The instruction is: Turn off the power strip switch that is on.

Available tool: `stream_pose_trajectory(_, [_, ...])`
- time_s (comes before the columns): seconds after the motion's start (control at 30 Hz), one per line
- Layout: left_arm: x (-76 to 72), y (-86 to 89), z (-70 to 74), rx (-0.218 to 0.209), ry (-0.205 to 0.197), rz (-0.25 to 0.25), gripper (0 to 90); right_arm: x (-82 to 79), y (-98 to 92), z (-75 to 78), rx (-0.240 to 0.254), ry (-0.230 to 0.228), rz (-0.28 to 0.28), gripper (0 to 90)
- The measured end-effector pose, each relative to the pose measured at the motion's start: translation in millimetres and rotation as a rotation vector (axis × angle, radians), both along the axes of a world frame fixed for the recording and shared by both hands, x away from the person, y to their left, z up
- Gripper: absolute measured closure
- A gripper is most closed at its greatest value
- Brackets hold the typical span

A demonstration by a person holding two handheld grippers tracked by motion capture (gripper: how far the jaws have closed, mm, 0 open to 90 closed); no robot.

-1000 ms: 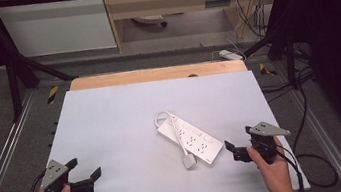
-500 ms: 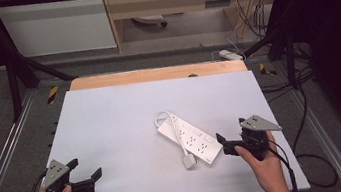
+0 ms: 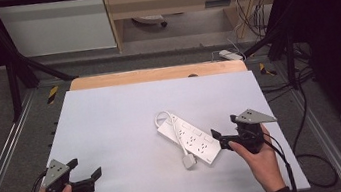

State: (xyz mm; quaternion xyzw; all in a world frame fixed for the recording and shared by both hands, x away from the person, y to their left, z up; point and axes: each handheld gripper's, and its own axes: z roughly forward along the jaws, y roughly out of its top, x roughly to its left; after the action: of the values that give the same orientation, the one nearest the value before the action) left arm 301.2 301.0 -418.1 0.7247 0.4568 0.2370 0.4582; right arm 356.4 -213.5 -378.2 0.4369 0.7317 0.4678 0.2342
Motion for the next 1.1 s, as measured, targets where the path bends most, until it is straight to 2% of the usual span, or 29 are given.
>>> stream_pose_trajectory(0.17, [-1.0,-0.3,0.4,0.001,-0.003,-0.005,7.5,5.8,2.8,-0.6,0.01,0.006,0.007,24.1])
stream_pose_trajectory(0.37, [-0.2,0.1,0.5,-0.005,-0.004,-0.001,5.8,9.8,5.0,-3.5,0.009,0.03,-0.013,28.4])
stream_pose_trajectory(0.6, [-0.8,0.9,0.4,-0.007,-0.003,0.006,5.8,11.0,4.6,-1.8,0.026,0.016,-0.007,35.0])
stream_pose_trajectory(0.93, [-0.8,1.2,0.9,-0.009,-0.002,0.009,5.8,13.8,7.2,0.2,0.065,-0.017,0.002,55.0])
stream_pose_trajectory(1.1, [-0.1,0.0,0.1,-0.005,0.003,0.005,5.8,15.2,12.2,2.4,0.066,-0.037,0.012,64.7])
